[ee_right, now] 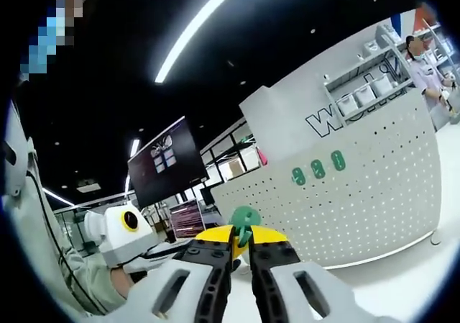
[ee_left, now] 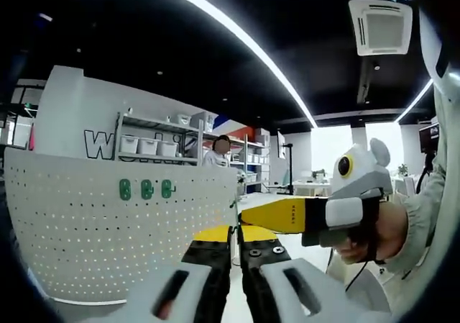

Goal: Insert the hook assembly into the mounting plate slot until the hook locks in place.

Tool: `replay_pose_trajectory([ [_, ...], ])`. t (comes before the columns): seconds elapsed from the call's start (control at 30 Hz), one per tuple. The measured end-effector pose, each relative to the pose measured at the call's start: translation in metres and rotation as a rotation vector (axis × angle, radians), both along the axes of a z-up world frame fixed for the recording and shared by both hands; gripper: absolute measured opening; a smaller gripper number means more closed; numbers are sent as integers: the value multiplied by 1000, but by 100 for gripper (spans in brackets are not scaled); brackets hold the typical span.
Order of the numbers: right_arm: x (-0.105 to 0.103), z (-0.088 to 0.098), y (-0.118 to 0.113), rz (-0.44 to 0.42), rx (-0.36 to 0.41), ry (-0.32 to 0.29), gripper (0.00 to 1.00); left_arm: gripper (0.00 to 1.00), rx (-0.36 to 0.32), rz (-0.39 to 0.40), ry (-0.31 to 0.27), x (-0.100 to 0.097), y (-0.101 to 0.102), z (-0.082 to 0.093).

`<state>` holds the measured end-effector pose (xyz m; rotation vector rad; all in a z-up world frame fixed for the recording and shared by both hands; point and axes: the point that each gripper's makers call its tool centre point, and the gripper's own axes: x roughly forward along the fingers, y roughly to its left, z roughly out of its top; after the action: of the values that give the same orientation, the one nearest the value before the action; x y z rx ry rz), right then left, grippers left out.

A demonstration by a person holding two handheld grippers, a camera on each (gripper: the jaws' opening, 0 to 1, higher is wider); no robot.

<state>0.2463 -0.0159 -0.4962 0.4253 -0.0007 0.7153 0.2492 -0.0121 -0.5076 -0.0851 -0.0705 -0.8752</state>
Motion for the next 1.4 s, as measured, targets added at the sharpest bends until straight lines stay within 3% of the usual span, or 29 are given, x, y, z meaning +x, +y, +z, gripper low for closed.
replay_pose_trajectory([
  [0.33, -4, -1, 3, -8, -84, -30, 1, 3, 7, 1, 13, -1, -1, -5],
  [0.6, -2, -4, 1, -22, -92, -30, 1, 5, 26, 3, 13, 2, -1, -8],
  [0.8, 0, -9, 0, -26, -98, -20, 1, 19, 58, -9, 34, 3, -4, -17],
  [1.4, 0, -15, 1, -8, -97, 4, 1, 32, 83, 10, 57, 4, 1, -27],
])
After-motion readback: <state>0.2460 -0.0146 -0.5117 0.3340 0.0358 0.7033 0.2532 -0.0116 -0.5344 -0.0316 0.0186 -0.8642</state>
